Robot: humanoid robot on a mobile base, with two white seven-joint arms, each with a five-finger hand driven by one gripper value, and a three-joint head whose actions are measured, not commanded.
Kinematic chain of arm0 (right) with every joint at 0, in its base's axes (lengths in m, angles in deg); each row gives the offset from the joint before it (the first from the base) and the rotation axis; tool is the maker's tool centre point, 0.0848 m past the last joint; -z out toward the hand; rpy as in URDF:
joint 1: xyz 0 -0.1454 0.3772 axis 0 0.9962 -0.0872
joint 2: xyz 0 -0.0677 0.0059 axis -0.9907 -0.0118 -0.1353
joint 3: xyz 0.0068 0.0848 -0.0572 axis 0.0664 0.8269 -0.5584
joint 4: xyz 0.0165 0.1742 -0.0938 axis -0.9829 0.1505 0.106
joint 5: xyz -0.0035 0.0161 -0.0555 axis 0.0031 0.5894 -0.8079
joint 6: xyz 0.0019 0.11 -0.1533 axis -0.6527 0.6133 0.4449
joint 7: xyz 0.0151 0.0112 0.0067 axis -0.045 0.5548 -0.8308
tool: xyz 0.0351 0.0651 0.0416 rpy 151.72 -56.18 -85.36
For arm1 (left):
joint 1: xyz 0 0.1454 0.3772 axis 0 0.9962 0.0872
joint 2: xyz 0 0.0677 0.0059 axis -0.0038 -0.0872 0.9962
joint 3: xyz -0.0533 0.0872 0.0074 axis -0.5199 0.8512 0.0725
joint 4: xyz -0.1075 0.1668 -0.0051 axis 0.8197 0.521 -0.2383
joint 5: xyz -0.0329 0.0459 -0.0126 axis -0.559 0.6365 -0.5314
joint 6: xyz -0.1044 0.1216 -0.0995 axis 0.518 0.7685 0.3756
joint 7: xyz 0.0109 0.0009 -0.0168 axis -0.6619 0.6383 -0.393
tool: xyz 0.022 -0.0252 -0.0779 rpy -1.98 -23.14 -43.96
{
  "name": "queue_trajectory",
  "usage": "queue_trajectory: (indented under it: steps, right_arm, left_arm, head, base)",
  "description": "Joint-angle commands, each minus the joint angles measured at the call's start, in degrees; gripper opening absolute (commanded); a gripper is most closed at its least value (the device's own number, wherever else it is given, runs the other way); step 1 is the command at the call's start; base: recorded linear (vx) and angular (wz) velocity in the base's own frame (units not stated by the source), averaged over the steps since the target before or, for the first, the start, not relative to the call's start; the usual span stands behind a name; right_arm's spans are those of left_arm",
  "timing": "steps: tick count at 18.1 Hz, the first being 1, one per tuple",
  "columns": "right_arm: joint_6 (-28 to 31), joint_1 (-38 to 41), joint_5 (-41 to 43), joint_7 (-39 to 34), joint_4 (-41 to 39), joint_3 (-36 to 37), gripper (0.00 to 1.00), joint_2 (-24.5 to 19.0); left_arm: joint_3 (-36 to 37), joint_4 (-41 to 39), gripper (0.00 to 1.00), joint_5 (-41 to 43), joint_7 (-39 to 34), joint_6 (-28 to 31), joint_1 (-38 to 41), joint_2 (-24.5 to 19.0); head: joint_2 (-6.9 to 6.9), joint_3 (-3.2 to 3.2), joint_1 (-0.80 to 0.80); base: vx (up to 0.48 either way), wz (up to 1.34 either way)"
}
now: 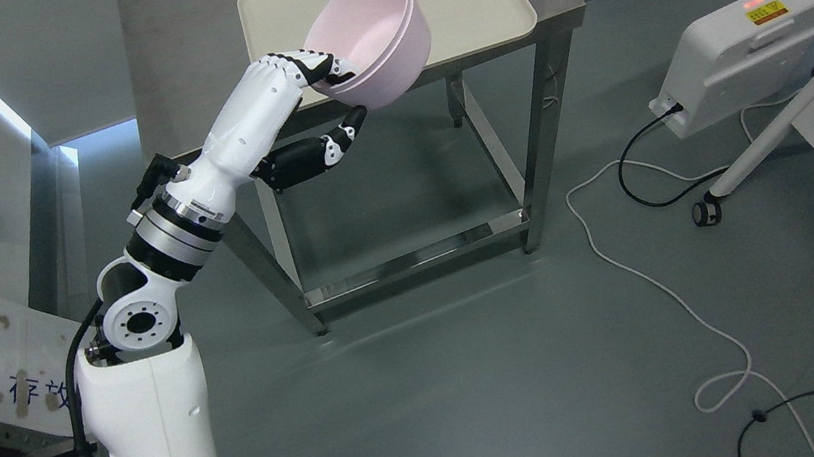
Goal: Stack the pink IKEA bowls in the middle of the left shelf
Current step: 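Hold the bowls raised while turning toward the blue bin shelf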
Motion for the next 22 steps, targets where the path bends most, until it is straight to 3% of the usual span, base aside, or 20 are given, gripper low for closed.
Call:
queue_trajectory:
  steps: [1, 14, 22]
  right_arm:
    - [0.0, 0.0, 0.0, -0.1, 0.0, 0.0, 1.00, 1.0]
    - [0.0, 0.0, 0.0, -0.1, 0.0, 0.0, 1.00, 1.0]
    - [0.0, 0.0, 0.0, -0.1, 0.0, 0.0, 1.00, 1.0]
  left_arm:
    - [-1.2, -0.4, 0.06, -3.9, 0.2, -0.1, 2.2, -1.0]
    - [-1.5, -0.5, 0.06, -6.4, 0.2, -3.2, 5.0, -1.0]
    - [-4.8, -0.6, 0.06, -16.5, 5.6, -6.2, 6.9, -1.2]
  head:
    - [0.00, 0.00, 0.00]
    - [0.00, 0.00, 0.00]
    - [0.00, 0.00, 0.00]
  base:
    - [-0.320, 0.10]
    - [-0.318, 0.14]
    - [-0.297, 0.23]
